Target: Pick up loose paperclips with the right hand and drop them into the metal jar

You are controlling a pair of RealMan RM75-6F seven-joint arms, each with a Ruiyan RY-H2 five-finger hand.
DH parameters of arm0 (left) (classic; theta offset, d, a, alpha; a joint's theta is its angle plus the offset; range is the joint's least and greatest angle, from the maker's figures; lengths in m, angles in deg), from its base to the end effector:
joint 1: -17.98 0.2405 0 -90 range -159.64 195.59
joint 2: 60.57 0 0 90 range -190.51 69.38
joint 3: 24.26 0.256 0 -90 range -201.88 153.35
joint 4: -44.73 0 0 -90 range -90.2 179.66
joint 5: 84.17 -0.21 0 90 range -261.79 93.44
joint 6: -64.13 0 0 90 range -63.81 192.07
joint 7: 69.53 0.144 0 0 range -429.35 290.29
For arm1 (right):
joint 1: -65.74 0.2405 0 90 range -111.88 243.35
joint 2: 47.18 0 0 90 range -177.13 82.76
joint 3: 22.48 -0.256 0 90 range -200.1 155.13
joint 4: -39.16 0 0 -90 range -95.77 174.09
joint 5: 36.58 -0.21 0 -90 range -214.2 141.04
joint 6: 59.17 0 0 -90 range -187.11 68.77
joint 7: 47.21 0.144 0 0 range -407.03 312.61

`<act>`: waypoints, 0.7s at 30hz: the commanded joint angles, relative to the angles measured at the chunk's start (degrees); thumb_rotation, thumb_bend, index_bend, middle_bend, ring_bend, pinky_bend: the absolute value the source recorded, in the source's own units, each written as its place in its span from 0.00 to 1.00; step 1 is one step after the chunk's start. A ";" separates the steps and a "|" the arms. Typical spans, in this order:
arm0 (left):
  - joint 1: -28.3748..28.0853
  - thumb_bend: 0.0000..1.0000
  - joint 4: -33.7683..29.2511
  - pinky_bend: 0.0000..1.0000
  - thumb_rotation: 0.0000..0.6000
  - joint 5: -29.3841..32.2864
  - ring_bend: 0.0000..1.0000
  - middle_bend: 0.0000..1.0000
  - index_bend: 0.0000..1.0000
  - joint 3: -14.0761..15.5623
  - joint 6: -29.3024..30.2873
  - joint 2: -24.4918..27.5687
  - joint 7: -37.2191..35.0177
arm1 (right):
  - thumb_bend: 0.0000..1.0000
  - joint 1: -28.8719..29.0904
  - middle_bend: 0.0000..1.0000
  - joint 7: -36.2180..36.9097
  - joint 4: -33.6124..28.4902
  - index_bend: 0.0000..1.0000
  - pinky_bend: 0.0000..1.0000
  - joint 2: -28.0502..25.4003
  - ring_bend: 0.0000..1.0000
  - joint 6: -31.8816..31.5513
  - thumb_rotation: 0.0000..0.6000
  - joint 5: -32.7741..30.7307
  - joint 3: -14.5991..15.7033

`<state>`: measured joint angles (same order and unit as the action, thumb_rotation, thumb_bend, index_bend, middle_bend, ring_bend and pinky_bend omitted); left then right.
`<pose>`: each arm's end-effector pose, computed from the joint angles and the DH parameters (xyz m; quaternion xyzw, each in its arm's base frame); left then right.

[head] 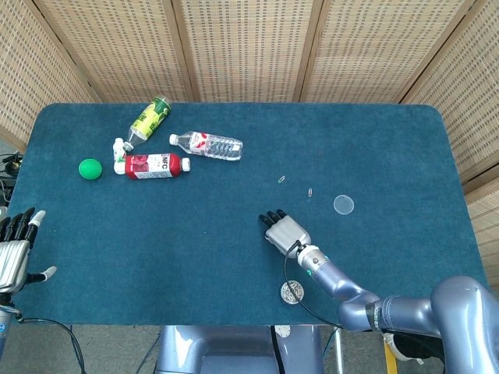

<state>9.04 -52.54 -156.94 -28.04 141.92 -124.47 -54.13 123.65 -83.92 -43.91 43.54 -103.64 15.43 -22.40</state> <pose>-0.3153 0.2017 0.1474 -0.6041 -0.4007 -0.2814 0.6288 -0.1198 -0.3398 -0.0670 0.8782 -0.2461 0.2114 0.3515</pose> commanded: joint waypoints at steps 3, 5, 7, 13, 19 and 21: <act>0.03 0.00 -0.09 0.00 1.00 -0.12 0.00 0.00 0.00 0.05 0.08 0.05 -0.03 | 1.00 -0.24 0.03 1.14 0.40 0.44 0.10 0.92 0.00 -0.66 1.00 1.61 -0.68; 0.11 0.00 -0.15 0.00 1.00 -0.15 0.00 0.00 0.00 0.04 0.19 0.12 -0.20 | 1.00 -0.43 0.03 1.99 0.78 0.44 0.10 1.30 0.00 -1.24 1.00 2.65 -1.26; 0.14 0.00 -0.14 0.00 1.00 -0.12 0.00 0.00 0.00 -0.02 0.27 0.21 -0.32 | 0.97 -0.88 0.03 3.72 0.88 0.44 0.10 1.35 0.00 -2.49 1.00 4.70 -2.18; 0.03 0.00 0.04 0.00 1.00 -0.10 0.00 0.00 0.00 0.04 -0.04 0.21 -0.40 | 0.23 -2.25 0.03 10.45 3.14 0.44 0.10 1.98 0.00 -4.94 1.00 10.43 -4.57; 0.06 0.00 0.02 0.00 1.00 -0.07 0.00 0.00 0.00 0.00 0.10 0.20 -0.33 | 0.09 -1.82 0.03 13.83 7.74 0.44 0.10 3.93 0.00 -2.97 1.00 10.87 -6.36; 0.04 0.00 0.03 0.00 1.00 0.00 0.00 0.00 0.00 -0.03 0.07 0.20 -0.30 | 0.09 -1.68 0.03 14.14 8.95 0.44 0.10 4.59 0.00 -2.57 1.00 10.79 -6.71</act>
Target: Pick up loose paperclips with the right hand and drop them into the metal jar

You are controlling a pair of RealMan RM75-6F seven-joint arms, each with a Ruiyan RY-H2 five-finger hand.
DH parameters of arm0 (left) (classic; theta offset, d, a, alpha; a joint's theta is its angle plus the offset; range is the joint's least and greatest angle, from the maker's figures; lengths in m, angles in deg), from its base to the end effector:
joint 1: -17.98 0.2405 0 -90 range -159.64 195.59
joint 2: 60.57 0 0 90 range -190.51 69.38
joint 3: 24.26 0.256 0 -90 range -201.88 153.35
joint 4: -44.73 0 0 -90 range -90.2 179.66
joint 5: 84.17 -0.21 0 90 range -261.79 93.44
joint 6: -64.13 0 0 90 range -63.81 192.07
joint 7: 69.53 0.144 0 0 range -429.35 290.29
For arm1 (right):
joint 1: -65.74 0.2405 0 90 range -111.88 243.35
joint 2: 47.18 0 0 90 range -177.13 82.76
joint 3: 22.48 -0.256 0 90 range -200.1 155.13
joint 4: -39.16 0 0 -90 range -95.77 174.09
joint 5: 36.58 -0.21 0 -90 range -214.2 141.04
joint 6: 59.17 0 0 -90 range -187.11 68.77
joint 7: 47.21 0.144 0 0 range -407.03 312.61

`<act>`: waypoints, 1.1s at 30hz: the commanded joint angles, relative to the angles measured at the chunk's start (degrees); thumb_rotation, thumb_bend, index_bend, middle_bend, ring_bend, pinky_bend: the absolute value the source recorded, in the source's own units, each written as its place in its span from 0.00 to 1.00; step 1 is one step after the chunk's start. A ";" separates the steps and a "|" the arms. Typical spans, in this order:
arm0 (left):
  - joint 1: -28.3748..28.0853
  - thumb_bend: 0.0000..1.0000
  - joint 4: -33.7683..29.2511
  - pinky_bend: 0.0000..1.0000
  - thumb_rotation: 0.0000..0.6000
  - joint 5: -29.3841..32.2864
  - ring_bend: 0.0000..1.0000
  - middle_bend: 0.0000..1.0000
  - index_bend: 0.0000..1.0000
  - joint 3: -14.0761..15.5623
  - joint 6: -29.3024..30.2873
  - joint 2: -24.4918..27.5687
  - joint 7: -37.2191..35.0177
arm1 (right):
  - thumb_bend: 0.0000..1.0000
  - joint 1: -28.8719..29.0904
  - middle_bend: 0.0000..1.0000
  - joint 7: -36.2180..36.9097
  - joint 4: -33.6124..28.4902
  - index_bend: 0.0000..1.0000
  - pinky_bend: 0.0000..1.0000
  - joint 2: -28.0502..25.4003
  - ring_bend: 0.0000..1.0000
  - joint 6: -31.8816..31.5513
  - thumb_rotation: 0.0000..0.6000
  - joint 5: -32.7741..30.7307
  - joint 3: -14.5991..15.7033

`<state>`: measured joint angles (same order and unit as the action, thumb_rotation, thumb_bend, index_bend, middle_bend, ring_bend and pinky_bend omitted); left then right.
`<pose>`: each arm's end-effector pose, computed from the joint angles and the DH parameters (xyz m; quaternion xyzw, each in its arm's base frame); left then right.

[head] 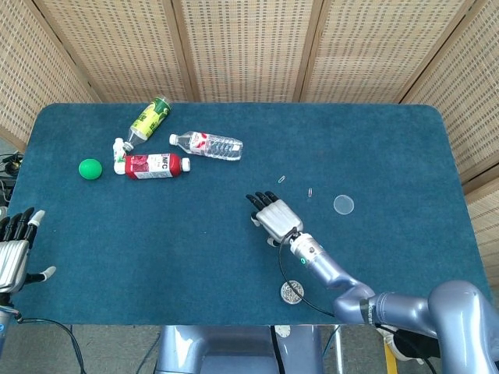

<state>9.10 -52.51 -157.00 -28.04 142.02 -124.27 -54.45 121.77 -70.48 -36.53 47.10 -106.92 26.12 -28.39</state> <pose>-0.3158 0.2014 0.1489 -0.6031 -0.4006 -0.2823 0.6294 -0.0974 -0.3657 -0.0610 0.8322 -0.2714 0.3200 0.3625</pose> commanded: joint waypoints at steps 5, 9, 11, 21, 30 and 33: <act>-0.12 0.00 0.27 0.00 1.00 0.65 0.00 0.00 0.00 -0.20 -0.33 -0.07 0.05 | 0.10 0.61 0.03 1.16 5.25 0.44 0.10 2.97 0.00 2.75 1.00 -0.51 -1.13; -0.29 0.00 0.56 0.00 1.00 1.11 0.00 0.00 0.00 -0.27 -0.79 -0.20 0.12 | 0.13 0.49 0.03 1.23 6.38 0.49 0.10 3.30 0.00 3.89 1.00 0.20 -0.50; -0.36 0.00 0.67 0.00 1.00 1.26 0.00 0.00 0.00 -0.27 -0.94 -0.30 0.24 | 0.16 0.38 0.03 1.37 6.71 0.50 0.10 3.38 0.00 4.04 1.00 0.69 -0.32; -0.42 0.00 0.60 0.00 1.00 1.33 0.00 0.00 0.00 -0.25 -0.88 -0.42 0.49 | 0.22 -0.05 0.03 1.24 7.11 0.50 0.10 2.97 0.00 5.04 1.00 1.23 -0.36; -0.35 0.00 0.54 0.00 1.00 1.14 0.00 0.00 0.00 -0.15 -0.69 -0.41 0.50 | 0.28 -0.33 0.03 -0.91 7.07 0.50 0.10 2.95 0.00 5.74 1.00 0.07 -0.08; -0.39 0.00 0.56 0.00 1.00 1.14 0.00 0.00 0.00 -0.15 -0.73 -0.40 0.50 | 0.28 -0.41 0.03 -1.43 7.23 0.50 0.11 3.00 0.00 5.85 1.00 -0.14 -0.01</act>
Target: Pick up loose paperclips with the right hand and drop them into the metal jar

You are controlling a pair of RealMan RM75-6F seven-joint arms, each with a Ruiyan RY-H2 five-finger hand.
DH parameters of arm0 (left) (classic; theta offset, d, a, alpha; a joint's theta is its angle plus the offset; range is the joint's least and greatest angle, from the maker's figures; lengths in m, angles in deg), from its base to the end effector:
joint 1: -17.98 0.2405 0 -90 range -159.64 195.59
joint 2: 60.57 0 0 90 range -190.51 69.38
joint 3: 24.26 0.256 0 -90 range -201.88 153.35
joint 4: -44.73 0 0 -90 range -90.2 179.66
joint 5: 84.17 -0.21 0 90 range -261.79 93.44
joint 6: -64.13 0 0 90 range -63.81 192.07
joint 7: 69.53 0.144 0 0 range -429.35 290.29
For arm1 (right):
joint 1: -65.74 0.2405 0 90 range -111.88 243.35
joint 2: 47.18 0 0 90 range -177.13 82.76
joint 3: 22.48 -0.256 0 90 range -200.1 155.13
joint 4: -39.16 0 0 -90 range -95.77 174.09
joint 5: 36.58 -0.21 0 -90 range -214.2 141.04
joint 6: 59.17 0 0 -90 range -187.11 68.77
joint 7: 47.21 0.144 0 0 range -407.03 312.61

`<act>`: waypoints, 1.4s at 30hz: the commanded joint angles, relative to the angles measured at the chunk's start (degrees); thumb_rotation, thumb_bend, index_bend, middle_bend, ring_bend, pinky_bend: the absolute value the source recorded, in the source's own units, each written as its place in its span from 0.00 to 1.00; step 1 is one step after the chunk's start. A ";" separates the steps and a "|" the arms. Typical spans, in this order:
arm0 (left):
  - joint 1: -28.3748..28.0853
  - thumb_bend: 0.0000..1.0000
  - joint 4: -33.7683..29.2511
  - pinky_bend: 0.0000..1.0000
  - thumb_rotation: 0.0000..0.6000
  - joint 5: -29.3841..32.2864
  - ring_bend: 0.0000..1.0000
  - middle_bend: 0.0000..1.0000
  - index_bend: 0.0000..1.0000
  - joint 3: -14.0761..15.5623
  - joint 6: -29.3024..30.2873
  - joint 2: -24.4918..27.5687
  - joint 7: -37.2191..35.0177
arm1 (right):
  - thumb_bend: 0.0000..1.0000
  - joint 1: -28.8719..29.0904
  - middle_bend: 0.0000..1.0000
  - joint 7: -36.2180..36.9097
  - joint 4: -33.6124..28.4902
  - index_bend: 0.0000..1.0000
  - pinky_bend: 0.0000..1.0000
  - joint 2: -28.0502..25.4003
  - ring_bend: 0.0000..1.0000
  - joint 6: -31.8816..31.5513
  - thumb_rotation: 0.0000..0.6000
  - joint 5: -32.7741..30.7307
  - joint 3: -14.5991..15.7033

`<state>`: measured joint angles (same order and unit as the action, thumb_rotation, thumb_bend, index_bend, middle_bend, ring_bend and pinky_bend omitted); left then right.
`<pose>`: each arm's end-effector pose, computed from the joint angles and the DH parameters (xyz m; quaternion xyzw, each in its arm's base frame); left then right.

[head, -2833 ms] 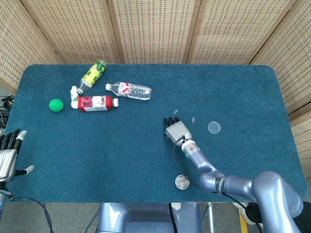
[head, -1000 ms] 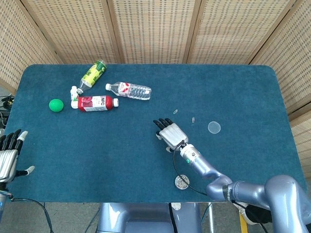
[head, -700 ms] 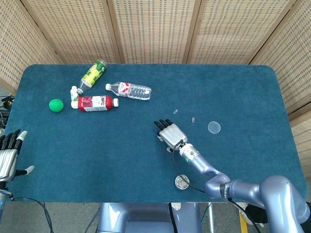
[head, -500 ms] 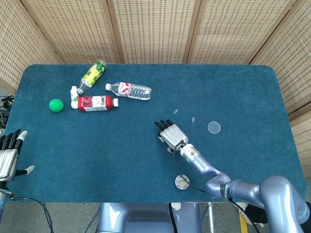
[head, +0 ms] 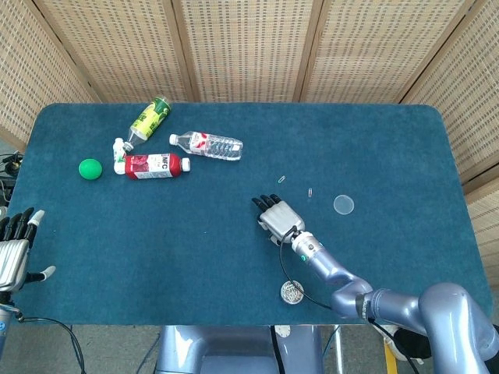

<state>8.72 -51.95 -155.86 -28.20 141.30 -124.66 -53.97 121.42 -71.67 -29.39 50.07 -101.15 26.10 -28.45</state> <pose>-0.3187 0.2038 0.1472 -0.6022 -0.4035 -0.2750 0.6316 -0.1177 -0.3748 -0.0780 0.8485 -0.2654 0.2703 0.3694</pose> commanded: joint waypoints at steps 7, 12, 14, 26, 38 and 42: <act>-0.07 0.00 0.06 0.00 1.00 0.06 0.00 0.00 0.00 0.05 -0.16 -0.08 0.11 | 0.28 -0.14 0.03 -0.57 0.19 0.50 0.11 0.02 0.00 0.30 1.00 -0.15 0.07; -0.08 0.00 0.01 0.00 1.00 0.07 0.00 0.00 0.00 0.07 -0.11 -0.11 0.25 | 0.28 -0.03 0.03 -1.17 0.60 0.50 0.11 0.32 0.00 1.10 1.00 -0.36 0.39; -0.12 0.00 0.05 0.00 1.00 0.11 0.00 0.00 0.00 0.06 -0.19 -0.15 0.28 | 0.28 -0.01 0.03 -1.29 0.60 0.50 0.10 0.42 0.00 1.15 1.00 -0.26 0.44; -0.23 0.00 0.31 0.00 1.00 0.32 0.00 0.00 0.00 0.04 -0.48 -0.23 0.07 | 0.30 0.59 0.03 -3.79 2.51 0.53 0.11 1.72 0.00 2.25 1.00 -2.36 0.29; -0.28 0.00 0.34 0.00 1.00 0.38 0.00 0.00 0.00 0.08 -0.52 -0.29 0.17 | 0.50 0.74 0.03 -3.81 2.91 0.58 0.11 2.40 0.00 2.42 1.00 -2.71 0.04; -0.35 0.00 0.45 0.00 1.00 0.50 0.00 0.00 0.00 0.10 -0.75 -0.32 0.14 | 0.63 0.82 0.03 -3.98 3.30 0.59 0.11 2.63 0.00 2.48 1.00 -2.95 -0.04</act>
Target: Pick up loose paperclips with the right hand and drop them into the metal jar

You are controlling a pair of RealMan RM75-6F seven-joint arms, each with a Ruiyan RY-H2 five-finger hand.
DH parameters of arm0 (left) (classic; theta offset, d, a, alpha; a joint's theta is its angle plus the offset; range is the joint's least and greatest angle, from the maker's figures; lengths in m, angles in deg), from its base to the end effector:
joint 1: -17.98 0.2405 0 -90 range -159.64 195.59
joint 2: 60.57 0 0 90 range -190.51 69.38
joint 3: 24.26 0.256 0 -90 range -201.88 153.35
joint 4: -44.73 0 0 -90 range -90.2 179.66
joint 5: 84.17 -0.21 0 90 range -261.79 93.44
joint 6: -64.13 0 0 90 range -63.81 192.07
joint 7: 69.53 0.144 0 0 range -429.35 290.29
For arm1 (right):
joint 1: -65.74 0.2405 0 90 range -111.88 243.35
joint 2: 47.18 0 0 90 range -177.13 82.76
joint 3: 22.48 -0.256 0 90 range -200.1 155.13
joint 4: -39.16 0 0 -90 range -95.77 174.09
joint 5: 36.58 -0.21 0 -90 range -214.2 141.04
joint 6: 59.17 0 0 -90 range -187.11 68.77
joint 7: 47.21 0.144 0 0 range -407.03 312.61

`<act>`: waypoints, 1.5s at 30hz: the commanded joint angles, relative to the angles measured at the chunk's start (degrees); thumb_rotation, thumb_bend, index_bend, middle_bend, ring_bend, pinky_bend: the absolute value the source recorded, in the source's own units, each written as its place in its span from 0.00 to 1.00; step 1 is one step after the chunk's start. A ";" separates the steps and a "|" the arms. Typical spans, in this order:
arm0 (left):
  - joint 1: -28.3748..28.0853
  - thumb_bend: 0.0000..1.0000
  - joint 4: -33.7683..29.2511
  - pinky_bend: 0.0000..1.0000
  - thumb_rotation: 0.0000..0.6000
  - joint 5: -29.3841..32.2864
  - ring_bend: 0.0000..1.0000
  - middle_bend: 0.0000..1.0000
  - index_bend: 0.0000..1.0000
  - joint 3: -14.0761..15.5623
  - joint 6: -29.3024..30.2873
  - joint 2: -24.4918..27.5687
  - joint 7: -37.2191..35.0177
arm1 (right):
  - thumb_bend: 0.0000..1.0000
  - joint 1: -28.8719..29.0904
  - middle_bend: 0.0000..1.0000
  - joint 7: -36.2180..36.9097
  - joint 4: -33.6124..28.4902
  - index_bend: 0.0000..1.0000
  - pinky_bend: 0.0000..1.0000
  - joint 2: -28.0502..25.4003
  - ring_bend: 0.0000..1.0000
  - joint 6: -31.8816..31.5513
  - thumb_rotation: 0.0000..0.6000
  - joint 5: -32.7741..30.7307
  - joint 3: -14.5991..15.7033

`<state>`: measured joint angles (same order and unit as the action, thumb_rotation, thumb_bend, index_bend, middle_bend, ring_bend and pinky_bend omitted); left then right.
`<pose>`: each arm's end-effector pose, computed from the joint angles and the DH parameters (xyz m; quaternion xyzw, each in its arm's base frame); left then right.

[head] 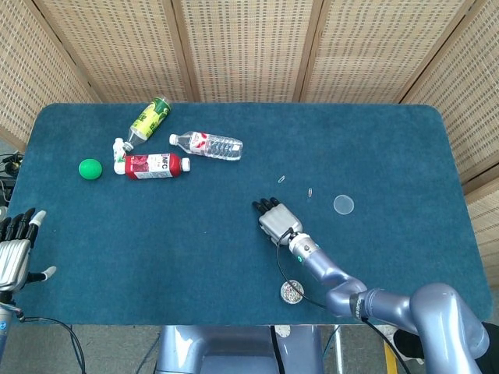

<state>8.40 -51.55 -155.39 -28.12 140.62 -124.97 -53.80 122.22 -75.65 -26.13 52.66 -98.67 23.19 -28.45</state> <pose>-0.3203 0.2051 0.1447 -0.6043 -0.4063 -0.2704 0.6298 -0.1211 -0.3766 -0.0922 0.8578 -0.2576 0.2401 0.3745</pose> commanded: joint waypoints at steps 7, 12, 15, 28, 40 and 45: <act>-0.10 0.00 0.11 0.00 1.00 0.04 0.00 0.00 0.00 0.04 -0.18 -0.06 -0.01 | 0.70 -0.07 0.03 0.82 -0.41 0.63 0.11 -0.09 0.00 -0.41 1.00 0.59 -0.37; -0.04 0.00 0.04 0.00 1.00 -0.02 0.00 0.00 0.00 0.05 -0.01 -0.05 0.02 | 0.70 -0.10 0.03 1.03 -0.53 0.63 0.11 -0.09 0.00 -0.56 1.00 0.80 -0.46; -0.05 0.00 0.04 0.00 1.00 -0.06 0.00 0.00 0.00 0.09 -0.03 -0.07 0.06 | 0.70 -0.15 0.03 0.97 -0.91 0.63 0.11 -0.33 0.00 -0.81 1.00 0.87 -0.57; -0.04 0.00 -0.10 0.00 1.00 -0.26 0.00 0.00 0.00 0.11 0.11 0.04 -0.06 | 0.82 -0.02 0.03 -0.24 -0.78 0.63 0.11 -0.38 0.00 -0.92 1.00 -0.23 -0.70; -0.03 0.00 -0.16 0.00 1.00 -0.38 0.00 0.00 0.00 0.20 0.04 0.08 -0.22 | 0.83 -0.64 0.04 0.62 -4.65 0.63 0.11 -3.07 0.00 -2.92 1.00 1.31 -1.22; 0.09 0.00 -0.54 0.00 1.00 -0.97 0.00 0.00 0.00 0.31 0.40 0.29 -0.44 | 0.83 -1.94 0.04 0.81 -10.52 0.63 0.11 -6.96 0.00 -5.47 1.00 2.87 -1.08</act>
<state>8.46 -52.03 -156.30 -27.84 140.96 -124.72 -54.21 121.10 -74.97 -33.75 47.80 -102.69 25.04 -29.69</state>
